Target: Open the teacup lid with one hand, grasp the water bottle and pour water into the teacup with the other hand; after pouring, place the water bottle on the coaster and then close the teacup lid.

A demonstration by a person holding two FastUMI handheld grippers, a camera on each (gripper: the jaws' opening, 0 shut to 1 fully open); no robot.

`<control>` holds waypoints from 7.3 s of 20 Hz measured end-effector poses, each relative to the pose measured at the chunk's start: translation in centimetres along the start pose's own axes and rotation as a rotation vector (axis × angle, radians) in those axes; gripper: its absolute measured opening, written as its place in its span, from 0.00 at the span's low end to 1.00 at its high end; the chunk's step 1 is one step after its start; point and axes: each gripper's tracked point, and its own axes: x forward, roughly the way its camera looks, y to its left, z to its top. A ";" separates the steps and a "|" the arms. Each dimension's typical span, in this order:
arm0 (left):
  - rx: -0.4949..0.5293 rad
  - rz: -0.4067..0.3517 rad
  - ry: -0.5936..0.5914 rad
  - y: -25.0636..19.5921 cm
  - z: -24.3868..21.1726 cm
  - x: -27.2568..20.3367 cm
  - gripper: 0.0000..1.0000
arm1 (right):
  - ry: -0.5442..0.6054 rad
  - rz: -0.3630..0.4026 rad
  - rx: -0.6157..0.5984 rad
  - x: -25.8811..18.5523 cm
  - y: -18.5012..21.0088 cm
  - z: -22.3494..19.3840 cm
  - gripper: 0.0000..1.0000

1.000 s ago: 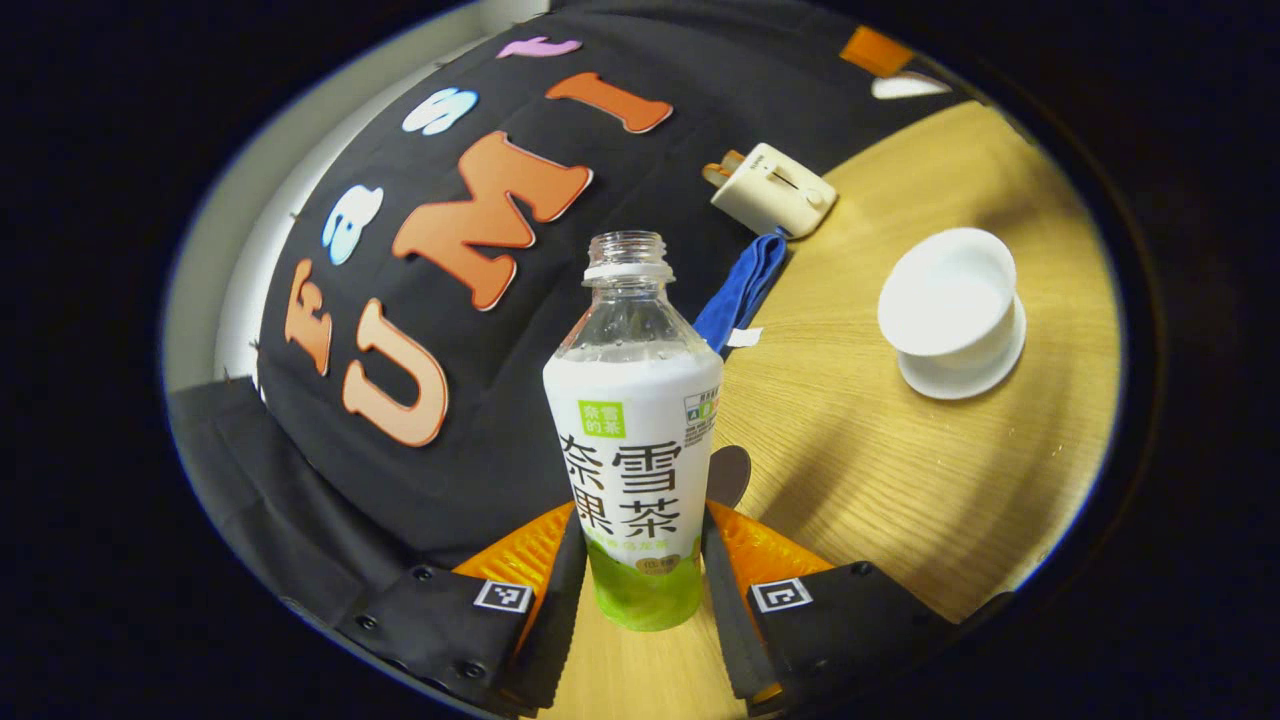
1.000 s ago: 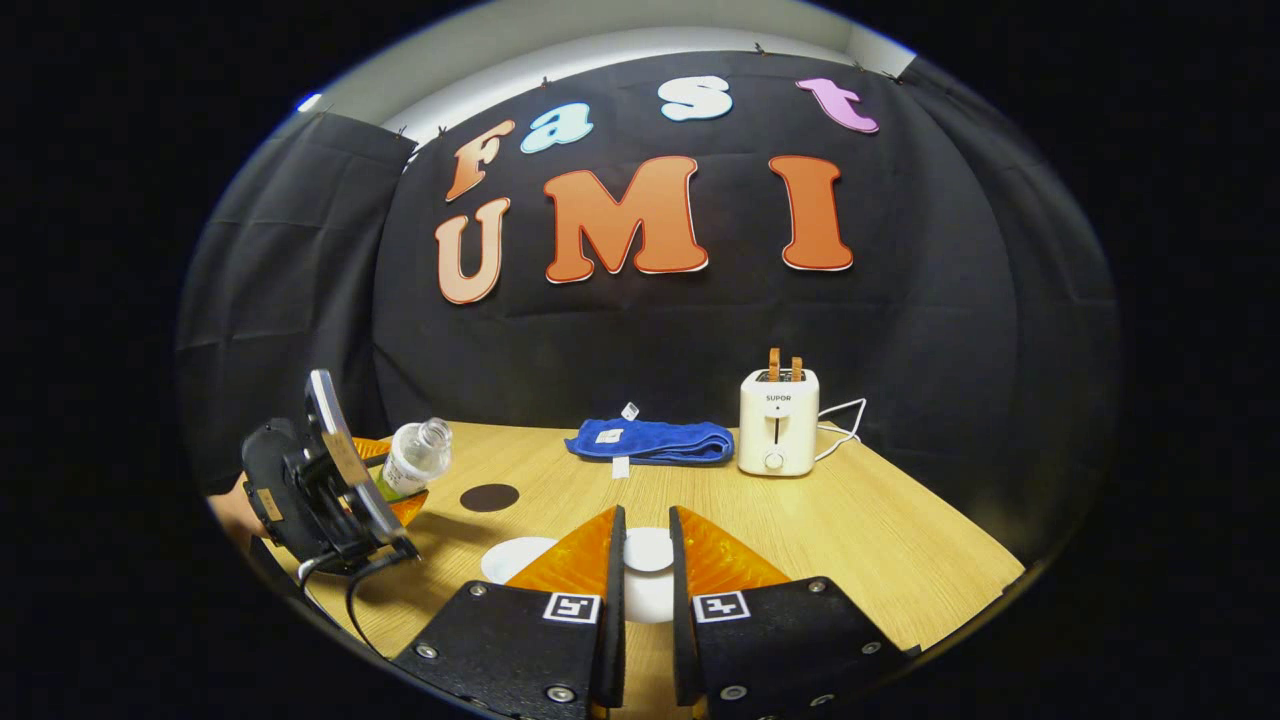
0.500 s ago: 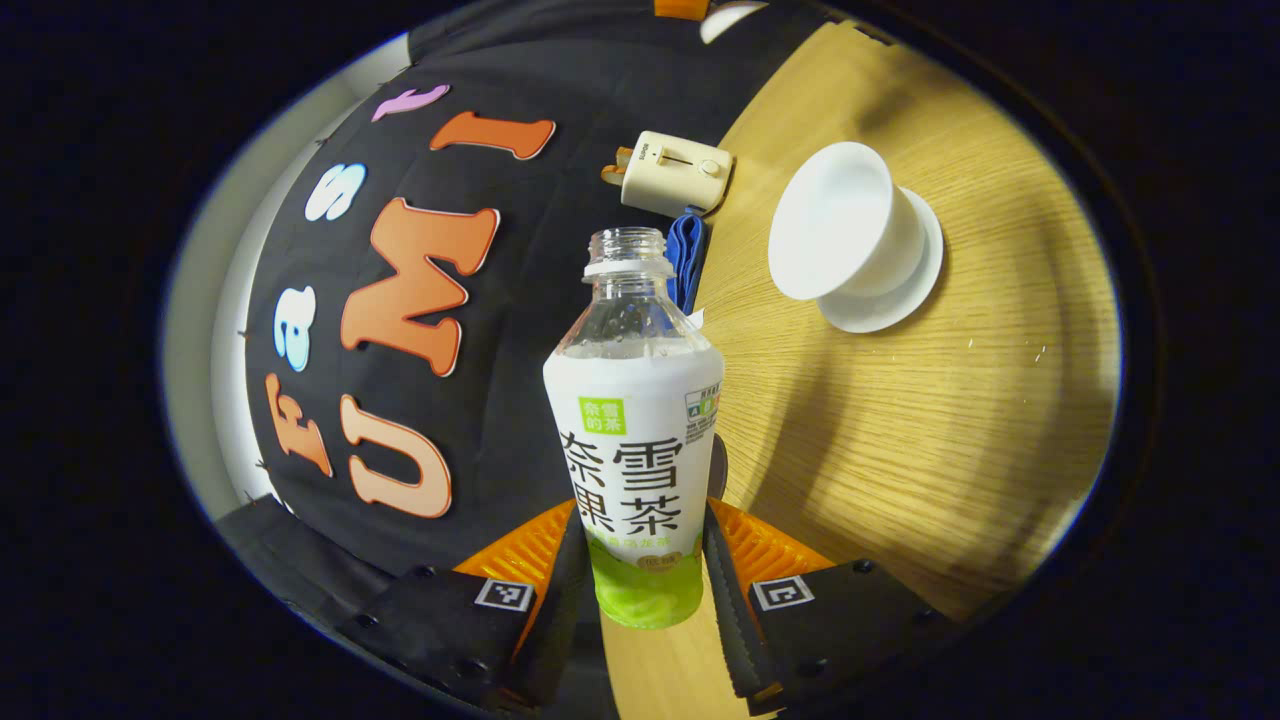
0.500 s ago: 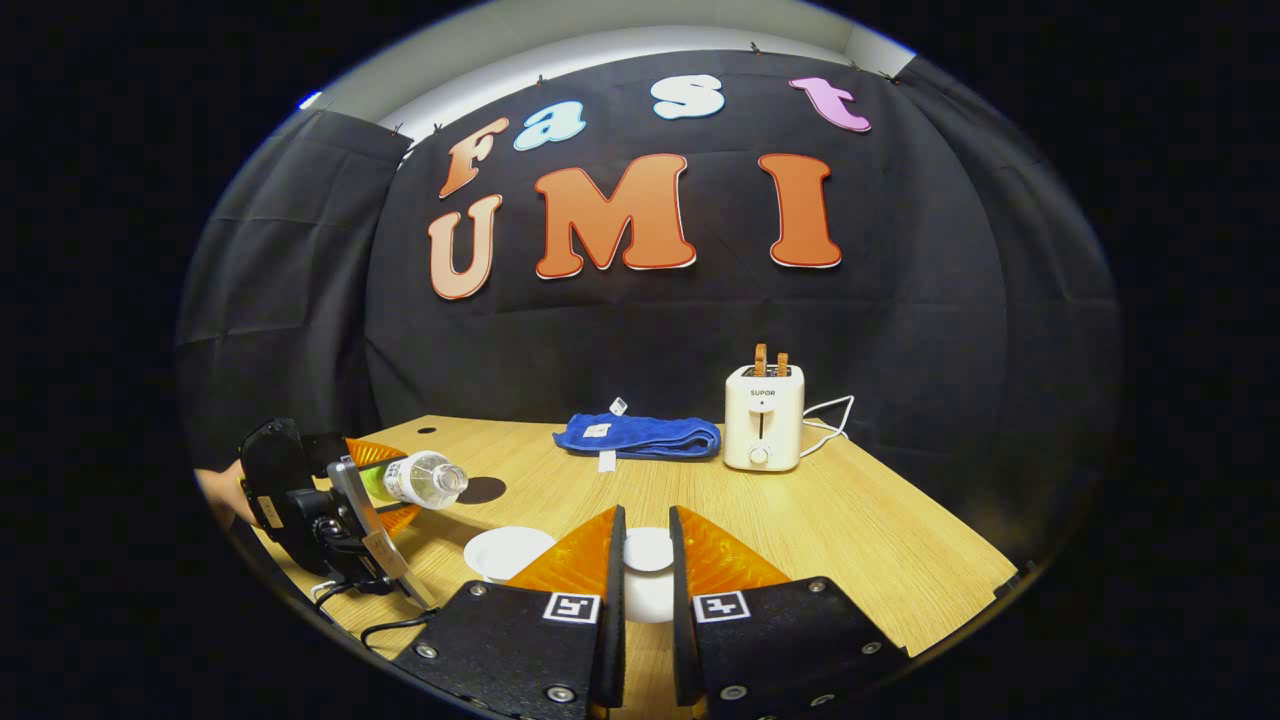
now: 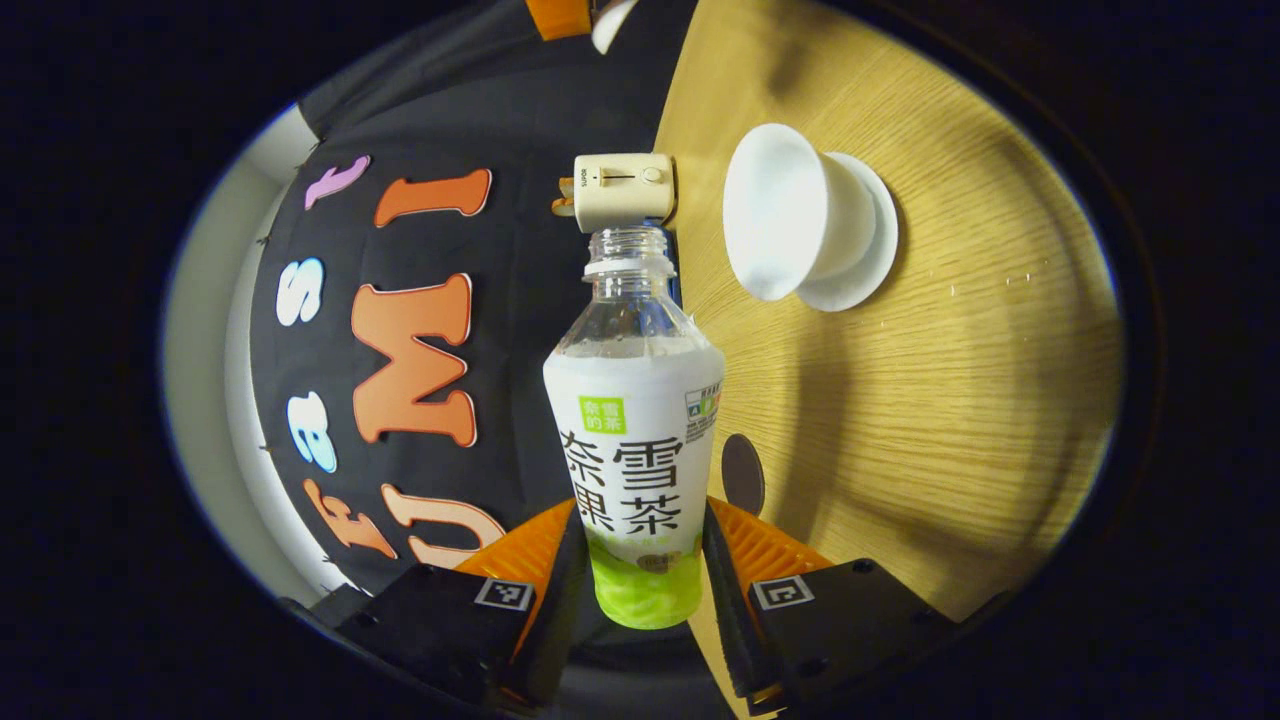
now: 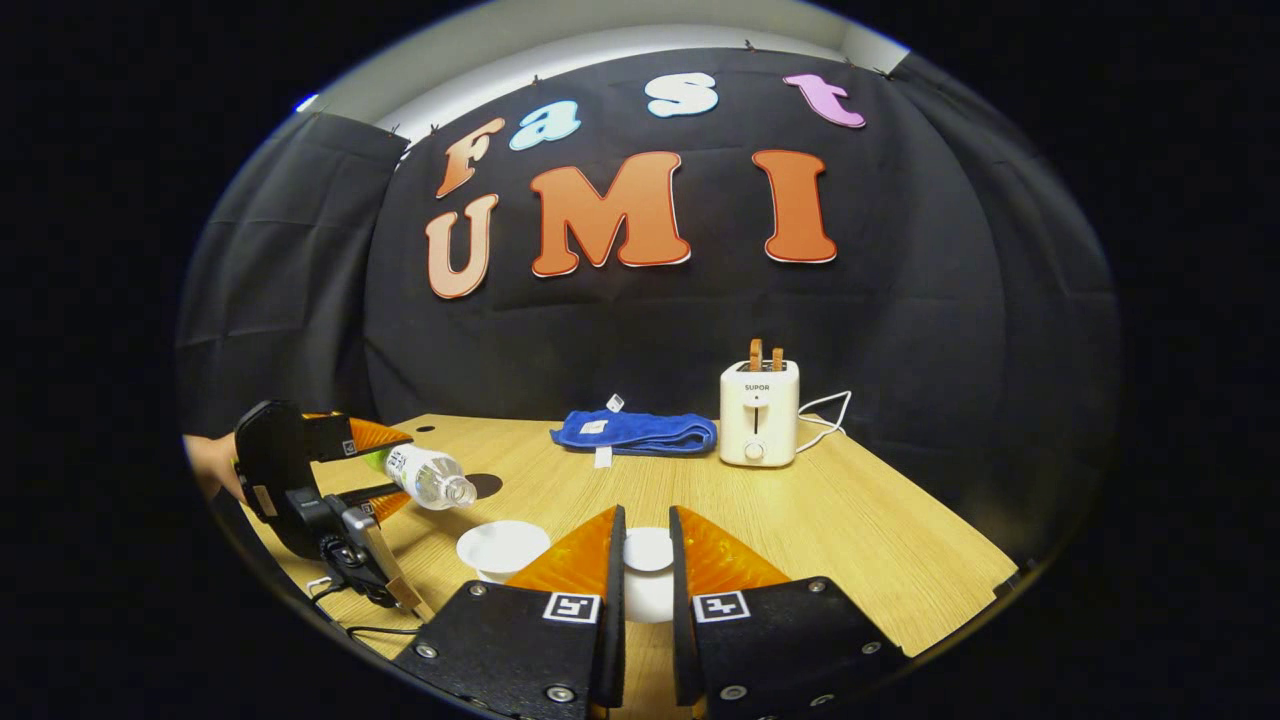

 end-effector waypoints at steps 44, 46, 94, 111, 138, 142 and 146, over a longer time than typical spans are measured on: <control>0.544 0.215 -0.068 5.1 0.4 0.0 0.64 | 0.012 0.020 -0.016 -0.6 -0.3 -0.2 0.19; 0.564 0.226 -0.073 5.6 0.4 0.4 0.64 | 0.019 0.020 -0.023 -0.5 -0.4 -0.4 0.20; -1.538 0.201 -0.265 6.1 -2.1 0.1 0.64 | -0.021 0.118 -0.049 3.1 8.2 1.0 0.19; -1.739 -0.068 -0.047 -2.4 -0.8 2.5 0.64 | 0.031 0.187 -0.081 6.7 10.4 -0.3 0.19; -1.489 0.004 -0.058 -0.8 -2.3 -1.2 0.99 | 0.108 0.220 -0.106 7.9 13.6 -5.0 0.16; -1.517 0.046 -0.091 0.0 -2.1 -2.0 0.99 | 0.105 0.210 -0.111 8.3 13.7 -5.7 0.20; -1.552 0.076 -0.098 0.6 -2.4 -3.0 0.99 | 0.107 0.197 -0.122 8.4 13.4 -5.7 0.23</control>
